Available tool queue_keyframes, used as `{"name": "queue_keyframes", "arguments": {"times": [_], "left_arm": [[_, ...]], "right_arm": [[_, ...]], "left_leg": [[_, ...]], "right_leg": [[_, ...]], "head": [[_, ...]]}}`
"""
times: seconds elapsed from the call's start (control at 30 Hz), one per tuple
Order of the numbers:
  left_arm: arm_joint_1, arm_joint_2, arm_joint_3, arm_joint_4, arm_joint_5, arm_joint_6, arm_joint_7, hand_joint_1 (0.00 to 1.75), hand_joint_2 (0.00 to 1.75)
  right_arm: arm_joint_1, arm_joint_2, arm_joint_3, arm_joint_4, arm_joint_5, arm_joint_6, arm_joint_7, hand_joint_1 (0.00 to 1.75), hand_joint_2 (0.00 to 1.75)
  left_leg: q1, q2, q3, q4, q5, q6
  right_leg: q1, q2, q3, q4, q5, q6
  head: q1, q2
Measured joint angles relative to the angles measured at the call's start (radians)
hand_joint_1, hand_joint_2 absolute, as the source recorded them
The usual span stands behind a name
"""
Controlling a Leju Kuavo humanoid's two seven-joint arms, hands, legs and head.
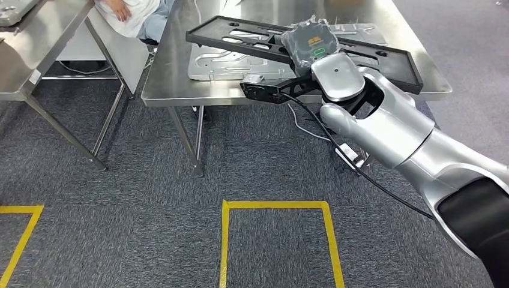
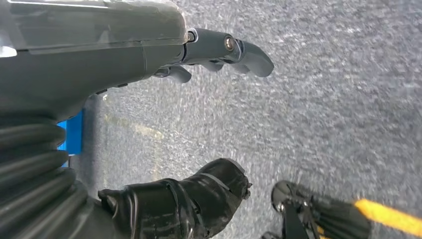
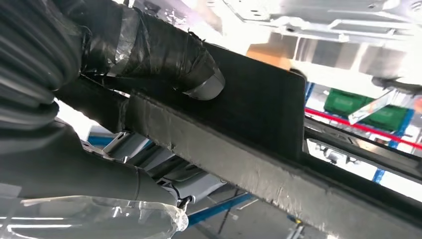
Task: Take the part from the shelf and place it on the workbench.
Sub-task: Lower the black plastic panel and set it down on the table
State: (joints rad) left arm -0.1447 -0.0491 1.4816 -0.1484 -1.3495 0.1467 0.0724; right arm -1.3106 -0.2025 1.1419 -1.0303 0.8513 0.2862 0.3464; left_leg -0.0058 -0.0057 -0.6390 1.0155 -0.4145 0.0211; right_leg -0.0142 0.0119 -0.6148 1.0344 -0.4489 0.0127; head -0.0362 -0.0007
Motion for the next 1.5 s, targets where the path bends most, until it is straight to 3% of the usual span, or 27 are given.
{"name": "queue_keyframes", "arguments": {"times": [0.07, 0.17, 0.2, 0.23, 0.27, 0.3, 0.37, 0.4, 0.5, 0.57, 0.67, 0.73, 0.77, 0.83, 0.9, 0.97, 1.07, 1.13, 1.2, 1.23, 1.27, 1.33, 1.4, 1.5], "left_arm": [[0.002, 0.001, 0.000, 0.000, 0.002, 0.000, 0.003, 0.00, 1.75], [0.001, 0.001, 0.000, 0.000, 0.007, -0.005, 0.000, 0.00, 1.75], [0.000, 0.001, 0.000, 0.000, 0.009, -0.007, -0.003, 0.00, 1.75], [0.000, 0.001, 0.000, 0.000, 0.010, -0.008, -0.007, 0.00, 1.75], [0.000, 0.001, 0.000, 0.000, 0.010, -0.008, -0.009, 0.00, 1.75], [0.000, 0.000, 0.000, 0.000, 0.010, -0.008, -0.012, 0.00, 1.75], [0.002, 0.000, 0.000, 0.000, 0.010, -0.007, -0.013, 0.00, 1.75], [0.003, 0.000, 0.000, 0.000, 0.010, -0.007, -0.013, 0.00, 1.75], [0.005, -0.001, 0.000, 0.000, 0.010, -0.005, -0.013, 0.00, 1.75], [0.005, -0.002, 0.000, 0.000, 0.010, -0.005, -0.013, 0.00, 1.75], [0.005, -0.003, 0.000, 0.000, 0.010, -0.002, -0.012, 0.00, 1.75], [0.005, -0.003, 0.000, 0.000, 0.010, -0.001, -0.011, 0.00, 1.75], [0.005, -0.003, 0.000, 0.000, 0.010, 0.000, -0.010, 0.00, 1.75], [0.005, -0.003, 0.000, 0.000, 0.010, 0.000, -0.010, 0.00, 1.75], [0.004, -0.003, 0.000, 0.000, 0.011, 0.000, -0.011, 0.00, 1.75], [0.003, -0.003, 0.000, 0.000, 0.012, 0.000, -0.012, 0.00, 1.75], [0.004, -0.002, 0.000, 0.000, 0.012, 0.000, -0.013, 0.00, 1.75], [0.004, -0.002, 0.000, 0.000, 0.012, 0.000, -0.013, 0.00, 1.75], [0.002, -0.002, 0.000, 0.000, 0.012, 0.000, -0.014, 0.00, 1.75], [0.002, -0.002, 0.000, 0.000, 0.012, 0.000, -0.014, 0.00, 1.75], [0.003, -0.002, 0.000, 0.000, 0.012, 0.000, -0.014, 0.00, 1.75], [0.006, -0.002, 0.000, 0.000, 0.010, 0.001, -0.012, 0.00, 1.75], [0.007, -0.002, 0.000, 0.000, 0.008, 0.001, -0.011, 0.00, 1.75], [0.004, -0.002, 0.000, 0.000, 0.006, 0.004, -0.012, 0.00, 1.75]], "right_arm": [[-0.002, 0.002, 0.001, 0.007, 0.005, 0.000, -0.002, 1.75, 1.75], [-0.003, 0.005, 0.002, 0.016, 0.010, -0.001, -0.003, 1.75, 1.75], [0.000, 0.006, 0.002, 0.019, 0.011, 0.000, -0.004, 1.75, 1.75], [0.003, 0.006, 0.004, 0.022, 0.012, 0.002, -0.006, 1.75, 1.75], [0.005, 0.006, 0.005, 0.025, 0.014, 0.004, -0.007, 1.75, 1.75], [0.006, 0.006, 0.006, 0.027, 0.017, 0.006, -0.007, 1.75, 1.75], [0.005, 0.006, 0.007, 0.032, 0.021, 0.007, -0.007, 1.75, 1.75], [0.006, 0.006, 0.007, 0.034, 0.022, 0.007, -0.007, 1.75, 1.75], [0.010, 0.008, 0.008, 0.037, 0.022, 0.006, -0.012, 1.75, 1.75], [0.009, 0.010, 0.008, 0.040, 0.020, 0.003, -0.012, 1.75, 1.75], [0.010, 0.011, 0.008, 0.043, 0.012, 0.002, -0.013, 1.75, 1.75], [0.014, 0.011, 0.009, 0.044, 0.008, 0.005, -0.015, 1.75, 1.75], [0.016, 0.011, 0.009, 0.044, 0.008, 0.007, -0.017, 1.75, 1.75], [0.016, 0.012, 0.009, 0.044, 0.007, 0.010, -0.017, 1.75, 1.75], [0.014, 0.011, 0.009, 0.044, 0.006, 0.015, -0.010, 1.75, 1.75], [0.012, 0.011, 0.009, 0.045, 0.003, 0.019, -0.001, 1.75, 1.75], [0.010, 0.006, 0.009, 0.047, 0.001, 0.025, 0.007, 1.75, 1.75], [0.006, 0.000, 0.009, 0.047, 0.000, 0.032, 0.024, 1.75, 1.75], [0.006, -0.012, 0.009, 0.047, -0.003, 0.041, 0.047, 1.75, 1.75], [0.008, -0.021, 0.009, 0.047, -0.005, 0.045, 0.057, 1.75, 1.75], [0.009, -0.032, 0.008, 0.047, -0.008, 0.049, 0.064, 1.75, 1.75], [0.009, -0.051, 0.005, 0.045, -0.010, 0.055, 0.074, 1.75, 1.75], [0.006, -0.065, -0.002, 0.039, -0.011, 0.064, 0.083, 1.75, 1.75], [0.004, -0.078, -0.008, 0.032, -0.011, 0.084, 0.105, 1.75, 1.75]], "left_leg": [[0.005, 0.002, 0.016, -0.018, 0.003, 0.009], [0.006, -0.002, 0.028, -0.022, -0.002, 0.021], [0.006, -0.007, 0.030, -0.020, -0.005, 0.022], [0.007, -0.012, 0.031, -0.016, -0.009, 0.022], [0.007, -0.020, 0.032, -0.012, -0.014, 0.019], [0.008, -0.026, 0.032, -0.004, -0.020, 0.016], [0.007, -0.037, 0.028, 0.013, -0.033, 0.007], [0.007, -0.041, 0.025, 0.019, -0.037, 0.002], [0.010, -0.050, 0.019, 0.019, -0.042, -0.012], [0.013, -0.037, 0.009, 0.046, -0.061, -0.022], [0.020, -0.011, -0.073, 0.210, -0.122, -0.038], [0.024, -0.006, -0.122, 0.278, -0.123, -0.045], [0.026, -0.005, -0.122, 0.261, -0.098, -0.047], [0.028, 0.000, -0.076, 0.138, -0.023, -0.047], [0.022, 0.004, -0.026, 0.034, 0.011, -0.042], [0.015, 0.002, -0.012, 0.010, 0.005, -0.033], [0.018, 0.001, 0.001, -0.002, 0.003, -0.013], [0.018, 0.002, 0.012, -0.008, 0.000, 0.000], [0.015, 0.001, 0.019, -0.007, -0.007, 0.011], [0.014, -0.001, 0.023, -0.006, -0.011, 0.014], [0.014, -0.004, 0.027, -0.003, -0.016, 0.015], [0.013, -0.010, 0.035, 0.005, -0.029, 0.011], [0.010, -0.013, 0.035, 0.017, -0.042, 0.003], [0.007, -0.013, 0.034, 0.019, -0.050, -0.010]], "right_leg": [[0.002, -0.003, -0.012, 0.033, -0.021, 0.008], [0.003, -0.005, -0.104, 0.207, -0.091, 0.012], [0.002, -0.005, -0.132, 0.252, -0.099, 0.014], [0.000, -0.006, -0.144, 0.262, -0.089, 0.016], [-0.003, -0.005, -0.136, 0.233, -0.062, 0.018], [-0.005, -0.003, -0.112, 0.173, -0.023, 0.018], [-0.007, 0.005, -0.059, 0.059, 0.022, 0.015], [-0.006, 0.008, -0.044, 0.029, 0.027, 0.012], [-0.002, 0.002, -0.035, 0.015, 0.024, -0.001], [-0.006, -0.004, -0.025, 0.004, 0.025, -0.012], [-0.008, -0.008, -0.010, -0.004, 0.019, -0.024], [-0.008, -0.008, -0.002, -0.004, 0.013, -0.024], [-0.009, -0.008, 0.002, -0.003, 0.009, -0.023], [-0.010, -0.008, 0.013, -0.003, 0.000, -0.017], [-0.008, -0.007, 0.019, -0.004, -0.006, -0.007], [-0.005, -0.007, 0.021, -0.009, -0.009, 0.005], [-0.006, -0.008, 0.017, 0.010, -0.025, 0.020], [-0.005, -0.008, -0.030, 0.106, -0.069, 0.021], [-0.003, -0.008, -0.105, 0.236, -0.109, 0.022], [-0.003, -0.008, -0.130, 0.269, -0.106, 0.022], [-0.003, -0.008, -0.138, 0.264, -0.085, 0.021], [-0.003, -0.008, -0.103, 0.154, -0.006, 0.015], [0.000, -0.008, -0.057, 0.044, 0.040, 0.007], [0.004, -0.004, -0.043, 0.012, 0.041, -0.002]], "head": [[0.003, 0.000], [0.006, 0.000], [0.006, 0.000], [0.006, 0.000], [0.006, 0.000], [0.006, 0.000], [0.006, 0.000], [0.006, 0.000], [0.006, 0.000], [0.003, 0.000], [-0.003, 0.000], [-0.003, 0.000], [-0.003, 0.000], [-0.003, 0.000], [-0.003, 0.000], [-0.003, 0.000], [-0.002, 0.000], [0.000, 0.000], [0.000, 0.000], [0.000, 0.000], [0.000, 0.000], [0.000, 0.000], [0.000, 0.000], [-0.002, 0.000]]}}
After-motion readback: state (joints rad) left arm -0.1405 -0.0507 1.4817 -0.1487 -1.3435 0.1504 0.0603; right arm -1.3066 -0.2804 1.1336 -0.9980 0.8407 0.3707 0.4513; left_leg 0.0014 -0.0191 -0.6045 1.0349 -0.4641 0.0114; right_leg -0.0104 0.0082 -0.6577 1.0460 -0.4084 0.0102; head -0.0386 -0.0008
